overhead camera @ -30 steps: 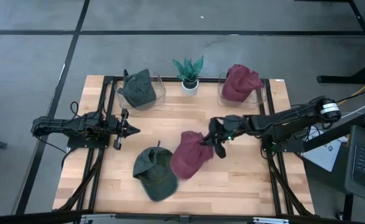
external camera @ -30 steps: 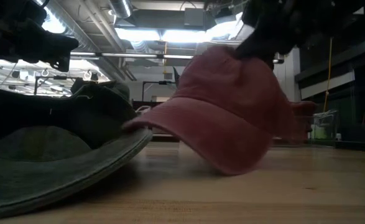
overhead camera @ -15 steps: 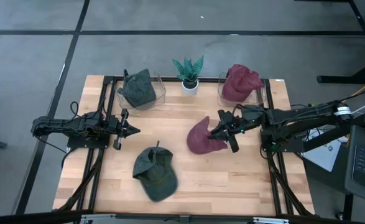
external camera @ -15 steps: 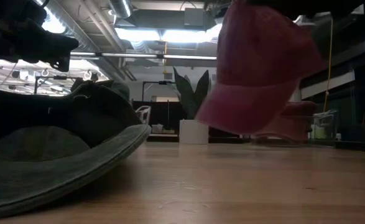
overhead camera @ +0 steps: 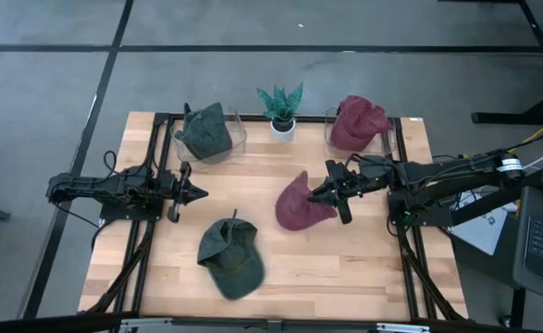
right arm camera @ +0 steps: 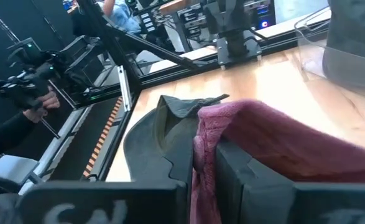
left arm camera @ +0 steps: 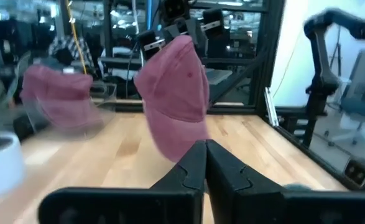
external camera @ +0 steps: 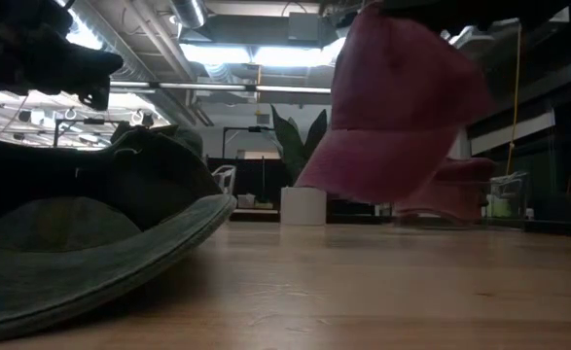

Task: Pick & Place hat
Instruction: Put the red cap into the right transparent bin

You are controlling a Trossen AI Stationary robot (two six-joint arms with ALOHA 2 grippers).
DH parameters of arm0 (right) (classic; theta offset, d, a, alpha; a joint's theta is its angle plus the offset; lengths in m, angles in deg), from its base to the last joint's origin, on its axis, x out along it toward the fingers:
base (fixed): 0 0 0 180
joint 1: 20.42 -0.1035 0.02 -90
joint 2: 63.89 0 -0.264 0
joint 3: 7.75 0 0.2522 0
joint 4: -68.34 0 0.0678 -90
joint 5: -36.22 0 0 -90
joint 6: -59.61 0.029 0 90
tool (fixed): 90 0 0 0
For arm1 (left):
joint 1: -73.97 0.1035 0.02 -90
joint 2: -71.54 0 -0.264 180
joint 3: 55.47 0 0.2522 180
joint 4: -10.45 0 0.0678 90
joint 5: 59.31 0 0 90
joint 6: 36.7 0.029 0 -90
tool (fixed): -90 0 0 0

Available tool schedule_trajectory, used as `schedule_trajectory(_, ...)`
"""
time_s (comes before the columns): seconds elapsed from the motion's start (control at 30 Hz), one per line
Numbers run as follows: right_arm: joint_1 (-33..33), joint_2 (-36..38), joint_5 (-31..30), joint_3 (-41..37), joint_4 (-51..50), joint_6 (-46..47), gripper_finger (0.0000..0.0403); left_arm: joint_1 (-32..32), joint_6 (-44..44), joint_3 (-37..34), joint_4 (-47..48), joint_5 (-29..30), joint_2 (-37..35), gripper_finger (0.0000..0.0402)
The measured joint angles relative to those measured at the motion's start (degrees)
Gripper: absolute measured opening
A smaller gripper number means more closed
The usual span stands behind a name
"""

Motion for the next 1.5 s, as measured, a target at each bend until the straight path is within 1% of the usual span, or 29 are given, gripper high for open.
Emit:
schedule_trajectory(0.1, 0.0, 0.0, 0.0, 0.0, 0.0, 0.02, 0.004, 0.01, -8.76, -0.01, 0.0, 0.06, 0.0, 0.0006)
schedule_trajectory(0.2, 0.0, -0.01, 0.0, 0.0, 0.0, 0.11, 0.004, -0.01, -14.24, 0.0, -0.15, 1.54, 0.0, 0.0006)
schedule_trajectory(0.27, 0.0, -0.02, -0.04, 0.0, 0.0, 0.11, 0.004, -0.01, -15.55, 0.0, -0.15, 2.18, 0.0, 0.0006)
schedule_trajectory(0.37, 0.0, -0.02, -1.83, 0.0, 0.0, 0.13, 0.0041, 0.0, -16.38, -0.01, 0.3, 2.93, 0.0, 0.0006)
schedule_trajectory(0.47, 0.0, -0.02, -2.01, 0.0, 0.0, 0.06, 0.0041, -0.01, -19.72, -0.01, 0.26, 3.37, 0.0, 0.0006)
schedule_trajectory(0.53, 0.0, -0.02, -1.99, 0.0, -0.02, -0.23, 0.0041, -0.01, -21.19, -0.01, -0.55, 5.51, 0.0, 0.0006)
schedule_trajectory(0.67, 0.0, -0.02, -1.99, 0.0, -0.02, -1.05, 0.0041, -0.01, -22.9, -0.01, -6.79, 7.61, 1.46, 0.0006)
schedule_trajectory(0.73, 0.0, -0.04, -1.99, 0.0, -0.04, -1.29, 0.0041, 0.01, -23.5, -0.01, -10.03, 7.68, 3.58, 0.0006)
schedule_trajectory(0.87, 0.0, -0.04, -1.99, 0.0, -0.4, -1.47, 0.0041, -0.19, -26.18, 0.12, -16.77, 8.25, 10.56, 0.0006)
schedule_trajectory(1.0, 0.0, -0.04, -2.69, 0.0, -0.63, -1.5, 0.0041, -1.68, -24.58, 3.05, -22.48, 7.07, 20.61, 0.0006)
schedule_trajectory(1.1, 0.2, -0.07, -2.97, 0.0, -1.03, -1.51, 0.0041, -3.32, -19.86, 7.5, -24.87, 6.04, 28.39, 0.0006)
schedule_trajectory(1.27, 0.44, -0.07, -3.02, 0.0, -1.27, -1.51, 0.0041, -5.59, -10.21, 16.66, -25.42, 5.66, 41.22, 0.0006)
schedule_trajectory(1.5, 0.44, -0.07, -3.02, 0.0, -1.28, -2.52, 0.0041, -6.23, 3.07, 28.06, -25.46, 5.73, 55.72, 0.0006)
